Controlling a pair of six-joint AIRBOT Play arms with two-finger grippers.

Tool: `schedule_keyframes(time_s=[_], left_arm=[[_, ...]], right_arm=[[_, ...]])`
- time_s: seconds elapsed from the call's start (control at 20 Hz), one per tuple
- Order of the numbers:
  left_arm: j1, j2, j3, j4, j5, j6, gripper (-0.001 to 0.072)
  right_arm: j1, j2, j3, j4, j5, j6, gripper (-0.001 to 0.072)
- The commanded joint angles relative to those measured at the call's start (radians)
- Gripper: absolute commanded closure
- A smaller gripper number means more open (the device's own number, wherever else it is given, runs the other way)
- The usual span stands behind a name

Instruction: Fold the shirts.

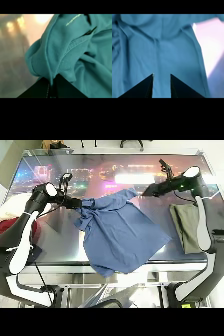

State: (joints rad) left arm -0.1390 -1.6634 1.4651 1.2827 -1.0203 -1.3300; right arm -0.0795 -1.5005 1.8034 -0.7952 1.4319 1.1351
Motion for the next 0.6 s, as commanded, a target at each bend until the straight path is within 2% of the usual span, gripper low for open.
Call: schedule_keyframes(time_s=[0.0, 0.25, 0.3, 0.35, 0.4, 0.55], left_arm=[[0.008, -0.037, -0.002, -0.002, 0.009, 0.016, 0.0687], [0.009, -0.037, -0.001, -0.001, -0.014, 0.016, 0.0686], [0.009, -0.037, -0.001, -0.001, -0.011, 0.016, 0.0686], [0.009, -0.037, -0.001, -0.001, -0.004, 0.016, 0.0686], [0.009, -0.037, -0.001, -0.001, 0.002, 0.015, 0.0687], [0.009, -0.037, -0.001, -0.002, 0.01, 0.015, 0.0687]], right_arm=[[-0.062, 0.123, -0.166, -0.219, 0.072, 0.097, 0.0474], [-0.256, 0.454, -0.69, -0.211, -0.035, 0.138, 0.0452], [-0.288, 0.519, -0.783, -0.212, -0.057, 0.156, 0.0385], [-0.323, 0.588, -0.879, -0.211, -0.075, 0.189, 0.0247], [-0.348, 0.648, -0.96, -0.211, -0.088, 0.214, 0.0216], [-0.368, 0.797, -1.155, -0.209, -0.156, 0.24, 0.0217]])
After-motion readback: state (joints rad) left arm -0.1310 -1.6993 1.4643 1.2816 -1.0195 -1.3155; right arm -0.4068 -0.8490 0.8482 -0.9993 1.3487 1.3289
